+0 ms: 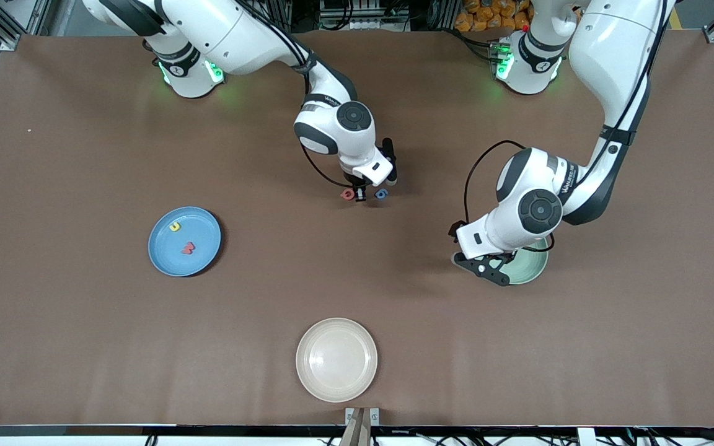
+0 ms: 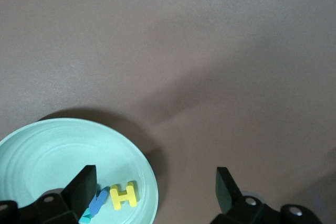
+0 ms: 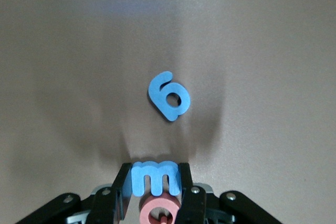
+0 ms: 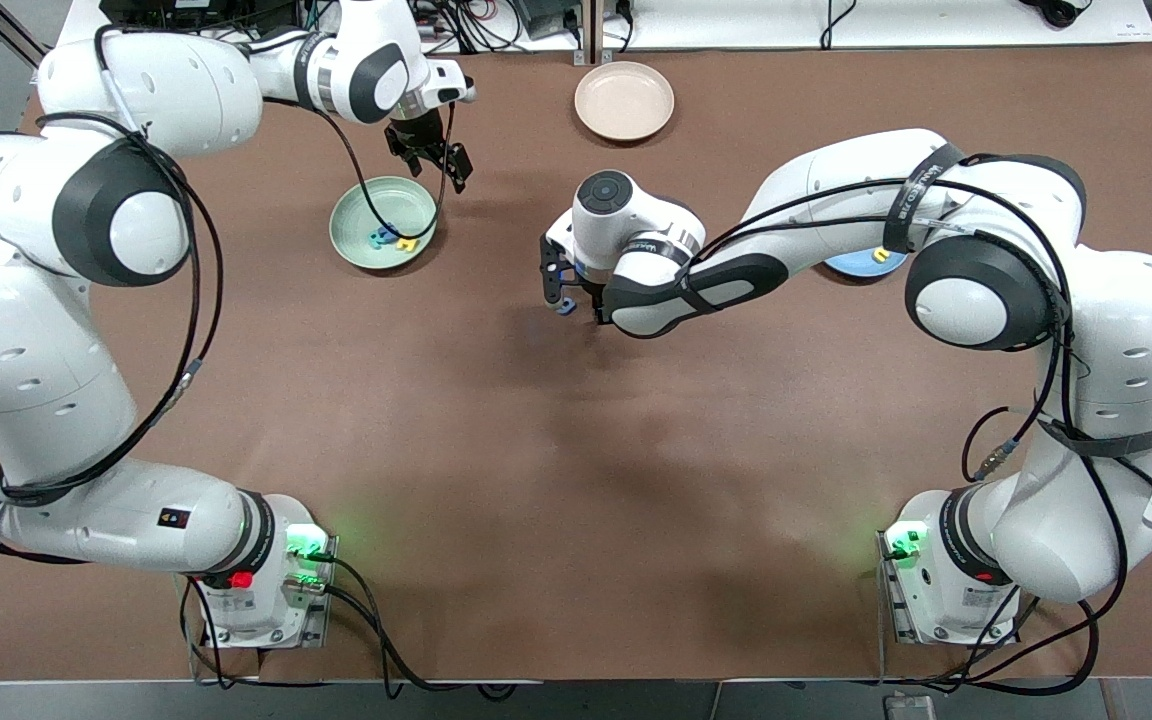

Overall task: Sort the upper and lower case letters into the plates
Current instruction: 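Carry the m to the blue plate while the left gripper reaches the q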

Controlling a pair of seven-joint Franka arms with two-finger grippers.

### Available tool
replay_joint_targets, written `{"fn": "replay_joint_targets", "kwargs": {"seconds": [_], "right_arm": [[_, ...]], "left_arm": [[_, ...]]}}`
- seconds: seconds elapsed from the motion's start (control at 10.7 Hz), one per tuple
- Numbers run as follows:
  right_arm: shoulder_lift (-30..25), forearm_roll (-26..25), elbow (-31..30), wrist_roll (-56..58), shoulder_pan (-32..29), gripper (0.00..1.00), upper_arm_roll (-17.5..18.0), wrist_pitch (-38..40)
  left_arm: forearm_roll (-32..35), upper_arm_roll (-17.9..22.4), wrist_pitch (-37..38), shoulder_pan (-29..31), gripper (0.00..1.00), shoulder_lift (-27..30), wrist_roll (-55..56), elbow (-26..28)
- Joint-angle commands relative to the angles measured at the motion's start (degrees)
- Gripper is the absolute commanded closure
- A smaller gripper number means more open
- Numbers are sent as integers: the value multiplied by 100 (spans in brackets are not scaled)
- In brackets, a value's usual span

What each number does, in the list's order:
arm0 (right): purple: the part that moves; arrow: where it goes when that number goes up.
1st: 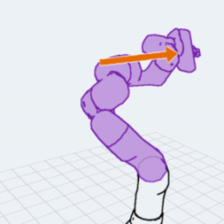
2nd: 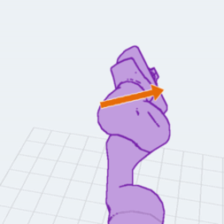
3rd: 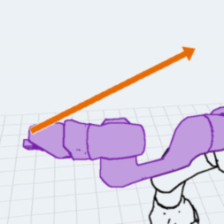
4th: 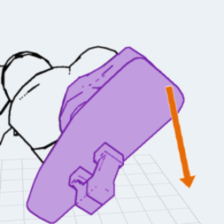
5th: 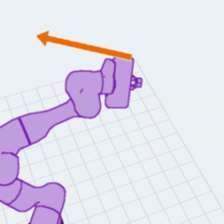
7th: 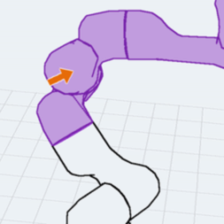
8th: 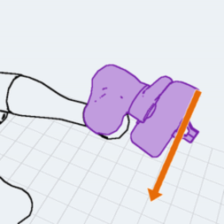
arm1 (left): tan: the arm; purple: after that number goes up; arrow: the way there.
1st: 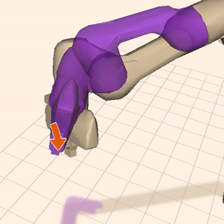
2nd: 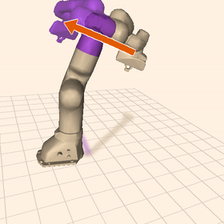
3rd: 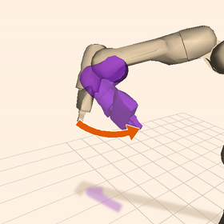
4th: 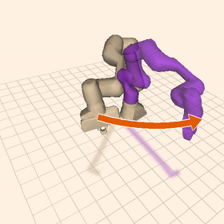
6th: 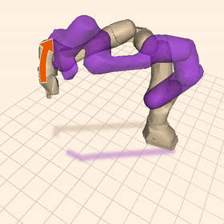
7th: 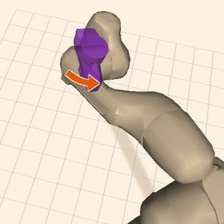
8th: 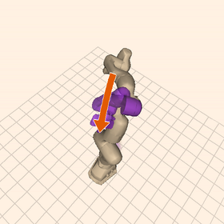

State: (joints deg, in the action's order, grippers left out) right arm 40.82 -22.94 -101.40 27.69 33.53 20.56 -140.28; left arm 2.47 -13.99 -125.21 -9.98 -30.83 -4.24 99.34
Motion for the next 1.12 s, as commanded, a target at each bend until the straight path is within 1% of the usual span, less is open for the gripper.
{"fn": "replay_joint_targets", "kwargs": {"seconds": [0.0,0.09,0.19,0.28,0.37,0.47,0.56,0.65,0.75,0.84,0.93,1.03], "right_arm": [[-222,-97,50,-299,-127,92,211,350],[-441,34,85,-352,-197,97,290,787],[-730,340,103,-352,-372,98,396,1078],[-1142,865,77,-344,-600,100,440,1316],[-1555,1427,103,-343,-907,100,432,1876],[-1977,1920,103,-335,-1310,100,414,2403],[-2372,2291,103,-361,-1793,100,406,2957],[-2724,2608,103,-352,-2259,100,292,3380],[-2954,2715,120,-352,-2525,100,-22,3810],[-3052,2716,112,-274,-2806,100,-269,4111],[-3149,2681,112,-169,-3191,100,-419,4314],[-3185,2646,103,-194,-3204,100,-882,4612]], "left_arm": [[104,1,137,-13,0,-55,-77,-143],[104,10,137,13,0,-64,-86,-151],[104,2,137,13,0,-64,-86,-152],[61,1,137,-13,0,-81,-8,-160],[-166,-25,93,-22,0,-142,115,-169],[-638,-86,76,-135,0,-178,456,-178],[-669,-86,-3,-415,0,-213,581,-334],[-617,-52,-213,-704,0,-248,591,-414],[-469,-34,-580,-977,0,-240,713,-372],[-424,-42,-975,-1171,0,-231,1375,-354],[-380,-16,-1249,-1539,0,-248,2113,-310],[47,10,-1600,-1873,0,-318,2729,-275]]}}
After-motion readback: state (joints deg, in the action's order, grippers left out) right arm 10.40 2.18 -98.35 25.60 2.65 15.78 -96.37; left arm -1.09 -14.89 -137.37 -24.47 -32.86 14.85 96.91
